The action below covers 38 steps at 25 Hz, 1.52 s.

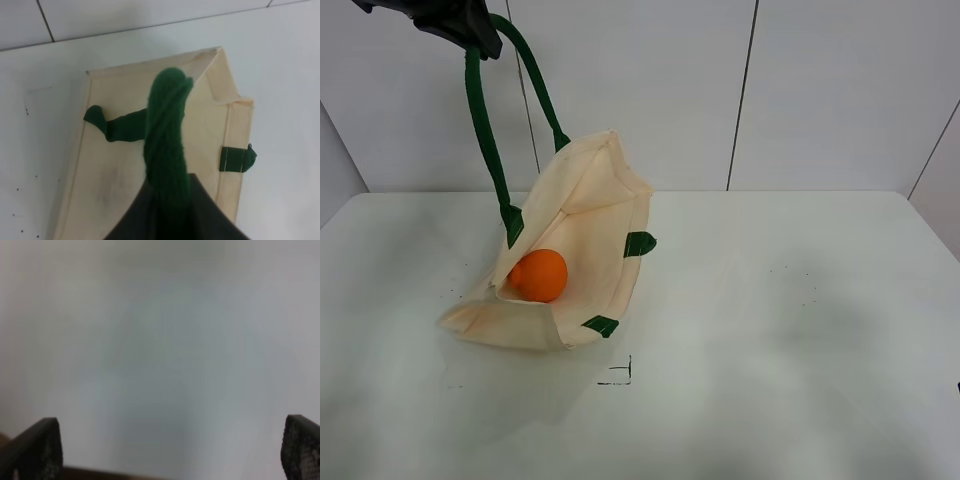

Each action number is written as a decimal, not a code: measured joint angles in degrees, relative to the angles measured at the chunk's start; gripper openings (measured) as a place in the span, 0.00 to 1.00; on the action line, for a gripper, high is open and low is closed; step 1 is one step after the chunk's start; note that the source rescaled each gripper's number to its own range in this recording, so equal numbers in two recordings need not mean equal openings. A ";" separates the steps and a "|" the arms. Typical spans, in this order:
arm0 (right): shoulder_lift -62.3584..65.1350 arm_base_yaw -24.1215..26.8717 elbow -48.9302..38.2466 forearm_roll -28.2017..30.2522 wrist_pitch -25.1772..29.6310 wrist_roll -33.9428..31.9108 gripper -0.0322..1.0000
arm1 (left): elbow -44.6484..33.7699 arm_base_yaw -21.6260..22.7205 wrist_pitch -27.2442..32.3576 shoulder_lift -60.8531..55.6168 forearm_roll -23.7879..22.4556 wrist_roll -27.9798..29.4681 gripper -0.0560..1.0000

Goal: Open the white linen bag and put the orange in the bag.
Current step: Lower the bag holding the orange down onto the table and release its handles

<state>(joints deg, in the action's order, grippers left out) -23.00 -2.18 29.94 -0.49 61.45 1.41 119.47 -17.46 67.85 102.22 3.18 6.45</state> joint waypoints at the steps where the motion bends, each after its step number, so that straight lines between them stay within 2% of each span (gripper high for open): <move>1: 2.56 0.00 -1.05 0.00 -0.84 0.00 1.00 | 0.00 0.00 0.00 0.00 0.00 -0.02 0.05; 12: 22.67 0.00 -1.87 0.49 -2.43 0.00 1.00 | 0.00 0.00 0.00 0.14 0.00 -0.02 0.05; 19: 23.25 -0.18 -1.87 0.49 -2.43 -0.05 1.00 | 0.00 -0.61 -0.04 5.38 0.72 -0.02 0.05; 28: 23.25 -0.18 -1.87 0.49 -2.43 -0.16 1.00 | 0.00 -3.03 -0.15 21.00 3.23 -2.01 0.06; 31: 23.25 -0.18 -1.87 0.49 -2.43 -0.16 1.00 | 0.00 -3.62 -0.20 24.92 3.45 -3.45 0.18; 36: 23.25 -0.18 -1.87 0.49 -2.43 -0.16 1.00 | -0.37 -4.00 -0.45 26.78 3.45 -3.72 0.65; 38: 23.25 -0.18 -1.87 0.49 -2.43 -0.16 1.00 | -1.39 -4.06 -0.95 26.73 3.26 -3.85 0.75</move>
<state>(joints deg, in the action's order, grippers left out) 0.25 -2.36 28.07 0.00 59.02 1.25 118.07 -21.52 66.90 128.95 6.44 2.61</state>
